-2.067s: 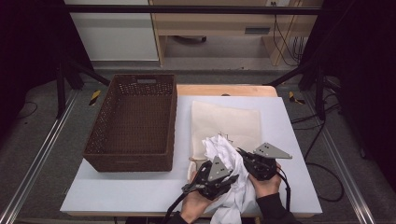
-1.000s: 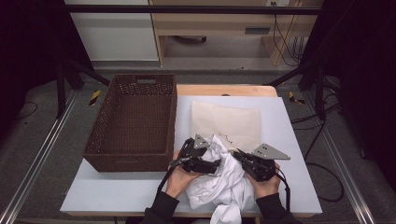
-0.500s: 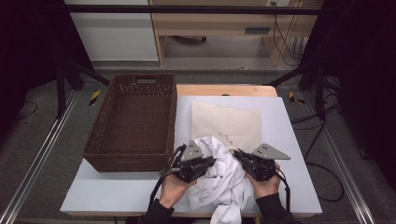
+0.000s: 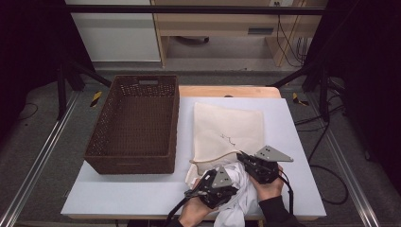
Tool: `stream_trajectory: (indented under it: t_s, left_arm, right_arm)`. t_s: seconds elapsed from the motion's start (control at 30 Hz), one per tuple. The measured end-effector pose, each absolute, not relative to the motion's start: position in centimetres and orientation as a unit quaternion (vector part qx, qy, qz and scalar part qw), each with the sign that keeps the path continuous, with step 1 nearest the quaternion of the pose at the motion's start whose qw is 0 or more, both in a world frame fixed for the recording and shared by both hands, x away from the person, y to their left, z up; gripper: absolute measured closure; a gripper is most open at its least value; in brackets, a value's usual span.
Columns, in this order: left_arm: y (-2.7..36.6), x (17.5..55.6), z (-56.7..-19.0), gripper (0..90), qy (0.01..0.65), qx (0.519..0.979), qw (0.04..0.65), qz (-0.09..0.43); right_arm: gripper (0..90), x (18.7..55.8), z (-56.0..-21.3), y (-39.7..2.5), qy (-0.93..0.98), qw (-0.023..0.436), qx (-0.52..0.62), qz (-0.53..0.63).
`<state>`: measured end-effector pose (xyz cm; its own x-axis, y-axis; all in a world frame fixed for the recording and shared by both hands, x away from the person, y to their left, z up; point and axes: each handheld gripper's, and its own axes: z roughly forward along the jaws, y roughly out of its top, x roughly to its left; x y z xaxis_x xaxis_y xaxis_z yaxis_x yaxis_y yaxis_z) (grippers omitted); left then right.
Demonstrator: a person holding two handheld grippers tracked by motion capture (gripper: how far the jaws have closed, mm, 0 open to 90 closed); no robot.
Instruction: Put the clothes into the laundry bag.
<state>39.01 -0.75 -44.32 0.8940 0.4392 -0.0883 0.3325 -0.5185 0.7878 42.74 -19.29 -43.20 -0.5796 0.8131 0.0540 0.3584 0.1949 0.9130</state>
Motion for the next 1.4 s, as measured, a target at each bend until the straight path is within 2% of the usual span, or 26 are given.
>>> stream_trajectory:
  t_s: [0.13,0.4,0.57,0.6,0.63,0.7,0.93,1.1,1.17,1.2,1.23,1.3,1.33,1.37,1.4]
  left_arm:
    - [-1.6,40.0,-44.2,86.0,0.244,0.869,0.422,0.079]
    - [-2.6,43.5,-44.4,85.9,0.282,0.862,0.394,0.151]
    - [-1.9,44.3,-44.9,84.1,0.278,0.855,0.416,0.137]
    - [-1.6,44.1,-44.9,76.2,0.275,0.853,0.423,0.129]
    - [-1.2,43.9,-44.7,76.2,0.275,0.851,0.433,0.114]
    - [-0.4,43.2,-44.1,59.8,0.274,0.847,0.447,0.093]
    - [3.0,39.8,-43.2,33.0,0.275,0.837,0.460,0.107]
    - [3.5,39.1,-46.0,33.2,0.285,0.836,0.460,0.097]
    - [3.3,39.1,-46.6,41.9,0.292,0.833,0.459,0.102]
    - [3.1,39.2,-46.6,41.9,0.292,0.835,0.452,0.110]
    - [2.9,39.3,-46.6,45.7,0.295,0.840,0.442,0.112]
    - [2.6,39.5,-46.3,59.5,0.301,0.846,0.426,0.107]
    - [2.5,39.6,-46.2,72.2,0.302,0.848,0.424,0.101]
    - [2.4,39.7,-46.2,72.2,0.301,0.849,0.424,0.097]
    - [2.4,39.7,-46.1,78.0,0.300,0.849,0.425,0.094]
  right_arm:
    - [87.4,42.5,-43.0,-19.1,0.737,0.230,0.388,0.502]
    - [87.4,42.2,-42.6,-19.2,0.733,0.233,0.383,0.512]
    - [87.4,42.2,-42.7,-19.2,0.735,0.233,0.382,0.510]
    - [87.4,42.2,-42.8,-19.3,0.735,0.233,0.383,0.508]
    - [87.4,42.2,-42.8,-19.3,0.735,0.233,0.383,0.508]
    - [87.3,42.3,-42.9,-19.4,0.736,0.232,0.385,0.506]
    - [87.2,42.4,-42.9,-19.4,0.737,0.232,0.389,0.502]
    - [87.3,42.4,-43.0,-19.3,0.740,0.232,0.387,0.499]
    - [87.2,42.5,-43.1,-19.2,0.741,0.232,0.386,0.498]
    - [87.3,42.5,-43.1,-19.1,0.741,0.232,0.387,0.497]
    - [87.3,42.5,-43.1,-19.0,0.741,0.231,0.387,0.498]
    - [87.3,42.5,-43.1,-19.0,0.742,0.231,0.386,0.497]
    - [87.3,42.4,-43.1,-19.0,0.742,0.230,0.386,0.497]
    - [87.3,42.4,-43.1,-19.0,0.742,0.230,0.386,0.497]
    - [87.3,42.4,-43.1,-19.1,0.742,0.230,0.385,0.498]
